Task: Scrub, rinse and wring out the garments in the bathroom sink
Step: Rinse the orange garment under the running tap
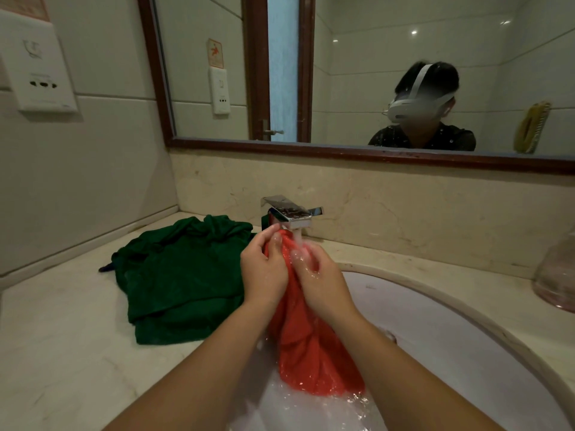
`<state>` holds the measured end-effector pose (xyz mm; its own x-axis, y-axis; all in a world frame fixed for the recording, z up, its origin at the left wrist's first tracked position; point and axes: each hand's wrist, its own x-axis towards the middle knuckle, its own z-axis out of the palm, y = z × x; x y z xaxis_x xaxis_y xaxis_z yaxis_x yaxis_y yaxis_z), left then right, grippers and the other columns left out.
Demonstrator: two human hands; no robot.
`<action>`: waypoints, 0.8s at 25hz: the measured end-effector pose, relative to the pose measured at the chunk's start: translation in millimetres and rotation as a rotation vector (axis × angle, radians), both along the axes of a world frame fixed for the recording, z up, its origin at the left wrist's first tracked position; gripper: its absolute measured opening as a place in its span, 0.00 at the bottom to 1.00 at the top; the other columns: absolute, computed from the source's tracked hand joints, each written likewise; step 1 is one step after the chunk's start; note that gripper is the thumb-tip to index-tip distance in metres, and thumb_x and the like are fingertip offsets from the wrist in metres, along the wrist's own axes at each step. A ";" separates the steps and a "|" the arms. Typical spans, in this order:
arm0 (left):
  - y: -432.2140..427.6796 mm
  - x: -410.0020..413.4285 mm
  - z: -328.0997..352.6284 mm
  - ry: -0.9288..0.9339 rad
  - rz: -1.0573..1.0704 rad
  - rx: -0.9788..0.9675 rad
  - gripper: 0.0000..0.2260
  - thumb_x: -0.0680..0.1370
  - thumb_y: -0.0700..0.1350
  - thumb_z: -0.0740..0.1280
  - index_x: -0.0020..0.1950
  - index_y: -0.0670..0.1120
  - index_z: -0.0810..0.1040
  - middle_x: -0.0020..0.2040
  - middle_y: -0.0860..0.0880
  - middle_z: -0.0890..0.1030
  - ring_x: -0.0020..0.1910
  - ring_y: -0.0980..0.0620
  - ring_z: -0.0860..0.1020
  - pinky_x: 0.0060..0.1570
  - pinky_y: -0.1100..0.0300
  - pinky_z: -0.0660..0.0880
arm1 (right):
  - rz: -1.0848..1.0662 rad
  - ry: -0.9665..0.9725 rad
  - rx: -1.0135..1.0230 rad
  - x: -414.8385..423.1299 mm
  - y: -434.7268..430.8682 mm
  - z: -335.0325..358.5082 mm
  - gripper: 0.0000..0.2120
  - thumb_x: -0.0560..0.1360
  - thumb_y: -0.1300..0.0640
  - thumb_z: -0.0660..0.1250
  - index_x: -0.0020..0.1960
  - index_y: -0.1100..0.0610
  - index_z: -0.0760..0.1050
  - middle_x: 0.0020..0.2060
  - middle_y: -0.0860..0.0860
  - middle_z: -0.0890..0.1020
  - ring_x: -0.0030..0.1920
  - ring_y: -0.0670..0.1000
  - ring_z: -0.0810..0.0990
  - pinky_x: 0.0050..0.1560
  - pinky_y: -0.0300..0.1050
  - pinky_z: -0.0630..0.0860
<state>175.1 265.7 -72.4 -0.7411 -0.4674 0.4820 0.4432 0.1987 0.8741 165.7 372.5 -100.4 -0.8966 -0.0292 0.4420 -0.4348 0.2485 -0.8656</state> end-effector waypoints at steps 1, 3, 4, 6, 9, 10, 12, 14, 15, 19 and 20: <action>0.2 1.1 2.1 0.016 0.001 0.011 0.11 0.83 0.37 0.64 0.57 0.50 0.83 0.49 0.61 0.81 0.51 0.69 0.78 0.54 0.74 0.73 | -0.005 0.014 -0.003 -0.8 0.3 -0.2 0.12 0.82 0.44 0.65 0.64 0.45 0.78 0.54 0.41 0.84 0.54 0.39 0.81 0.58 0.45 0.78; -1.7 1.1 4.5 0.044 -0.001 -0.023 0.11 0.83 0.37 0.64 0.56 0.51 0.81 0.48 0.62 0.80 0.49 0.73 0.78 0.52 0.76 0.72 | -0.060 0.036 -0.056 -0.1 1.0 4.8 0.11 0.83 0.43 0.64 0.59 0.46 0.80 0.50 0.42 0.85 0.51 0.40 0.82 0.53 0.43 0.78; -3.3 -0.1 3.8 0.042 -0.001 -0.058 0.10 0.83 0.38 0.64 0.56 0.51 0.81 0.48 0.62 0.80 0.49 0.72 0.78 0.51 0.77 0.71 | -0.087 0.044 -0.088 1.6 1.5 8.7 0.10 0.82 0.42 0.65 0.55 0.46 0.80 0.47 0.42 0.85 0.48 0.40 0.82 0.50 0.40 0.77; -5.4 -2.8 -0.4 -0.001 0.011 -0.124 0.08 0.83 0.42 0.65 0.57 0.49 0.83 0.47 0.59 0.82 0.50 0.65 0.80 0.48 0.76 0.72 | -0.109 0.061 -0.124 4.0 4.3 12.0 0.06 0.81 0.44 0.67 0.53 0.45 0.79 0.46 0.40 0.84 0.48 0.38 0.81 0.49 0.35 0.75; -6.0 -2.0 -6.5 -0.062 -0.010 -0.184 0.09 0.83 0.47 0.66 0.58 0.48 0.83 0.48 0.58 0.82 0.51 0.61 0.80 0.47 0.75 0.72 | -0.128 0.122 -0.113 4.2 7.9 9.0 0.04 0.82 0.52 0.67 0.56 0.47 0.78 0.48 0.40 0.83 0.50 0.38 0.81 0.51 0.36 0.76; -6.3 -1.1 -7.0 -0.073 -0.045 -0.206 0.08 0.82 0.48 0.67 0.57 0.49 0.83 0.48 0.59 0.83 0.50 0.63 0.80 0.47 0.75 0.73 | -0.135 0.129 -0.143 2.3 8.5 8.3 0.04 0.82 0.54 0.67 0.56 0.49 0.80 0.48 0.41 0.84 0.50 0.39 0.81 0.50 0.35 0.76; -6.9 -1.2 -8.1 -0.079 -0.109 -0.262 0.06 0.80 0.48 0.70 0.55 0.50 0.84 0.46 0.58 0.84 0.46 0.64 0.80 0.46 0.69 0.75 | -0.146 0.122 -0.187 -0.6 9.7 10.2 0.06 0.82 0.55 0.68 0.57 0.51 0.81 0.49 0.42 0.84 0.50 0.39 0.82 0.51 0.35 0.75; -7.5 -3.3 -9.6 -0.087 -0.103 -0.309 0.05 0.79 0.47 0.71 0.53 0.49 0.84 0.44 0.56 0.84 0.43 0.61 0.81 0.43 0.63 0.76 | -0.162 0.126 -0.150 -2.5 11.0 10.6 0.08 0.81 0.55 0.69 0.59 0.52 0.80 0.51 0.43 0.84 0.52 0.40 0.81 0.54 0.37 0.75; -6.6 -3.7 -9.2 -0.079 -0.087 -0.311 0.04 0.79 0.46 0.71 0.52 0.49 0.84 0.42 0.56 0.84 0.41 0.60 0.81 0.42 0.62 0.76 | -0.163 0.127 -0.132 -3.0 11.7 10.1 0.09 0.81 0.54 0.69 0.61 0.52 0.80 0.52 0.43 0.84 0.53 0.40 0.81 0.55 0.38 0.76; -5.2 -0.7 -1.3 0.009 0.047 -0.170 0.08 0.81 0.42 0.68 0.57 0.45 0.85 0.48 0.57 0.83 0.49 0.61 0.81 0.51 0.68 0.76 | -0.132 0.074 -0.090 0.5 8.0 7.7 0.11 0.81 0.47 0.68 0.62 0.49 0.78 0.54 0.42 0.83 0.54 0.40 0.80 0.55 0.38 0.76; -7.0 -0.6 -0.2 0.029 0.083 -0.141 0.09 0.81 0.41 0.68 0.59 0.44 0.84 0.50 0.57 0.82 0.52 0.61 0.80 0.54 0.69 0.75 | -0.086 0.055 -0.067 2.2 5.4 7.8 0.11 0.81 0.48 0.68 0.62 0.48 0.78 0.53 0.40 0.83 0.53 0.38 0.80 0.54 0.36 0.75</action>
